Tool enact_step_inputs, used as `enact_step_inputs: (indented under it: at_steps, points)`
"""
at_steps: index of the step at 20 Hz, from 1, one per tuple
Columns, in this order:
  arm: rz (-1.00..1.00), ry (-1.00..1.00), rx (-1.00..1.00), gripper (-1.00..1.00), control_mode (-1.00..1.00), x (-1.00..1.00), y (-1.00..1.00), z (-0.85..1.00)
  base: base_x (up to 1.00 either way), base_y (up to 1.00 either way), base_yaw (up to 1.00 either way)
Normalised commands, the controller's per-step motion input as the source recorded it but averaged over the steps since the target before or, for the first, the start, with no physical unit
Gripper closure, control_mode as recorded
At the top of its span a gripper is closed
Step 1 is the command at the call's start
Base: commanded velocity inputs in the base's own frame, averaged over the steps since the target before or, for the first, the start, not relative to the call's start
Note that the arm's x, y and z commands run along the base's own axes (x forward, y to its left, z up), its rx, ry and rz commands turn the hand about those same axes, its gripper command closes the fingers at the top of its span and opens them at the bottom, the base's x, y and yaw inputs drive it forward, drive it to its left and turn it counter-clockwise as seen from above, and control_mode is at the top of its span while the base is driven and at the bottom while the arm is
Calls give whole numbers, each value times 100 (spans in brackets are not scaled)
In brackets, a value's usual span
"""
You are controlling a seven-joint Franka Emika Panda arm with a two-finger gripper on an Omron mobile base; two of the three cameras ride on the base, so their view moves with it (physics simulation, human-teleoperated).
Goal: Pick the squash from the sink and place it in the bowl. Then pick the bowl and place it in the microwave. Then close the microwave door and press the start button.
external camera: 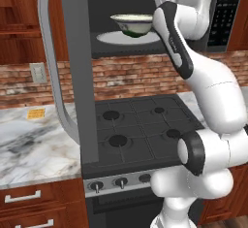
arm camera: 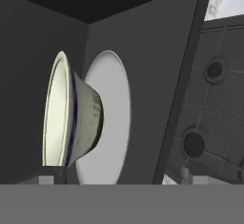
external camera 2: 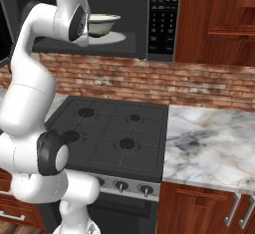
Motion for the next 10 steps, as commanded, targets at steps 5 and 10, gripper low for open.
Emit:
enact_step_inputs:
  at_steps: [5, 10]
  points:
    - [0, -1, 0, -100, -100, -100, 0, 5, 0, 0, 0]
    - [8, 0, 0, -100, -100, -100, 0, 20, 0, 0, 0]
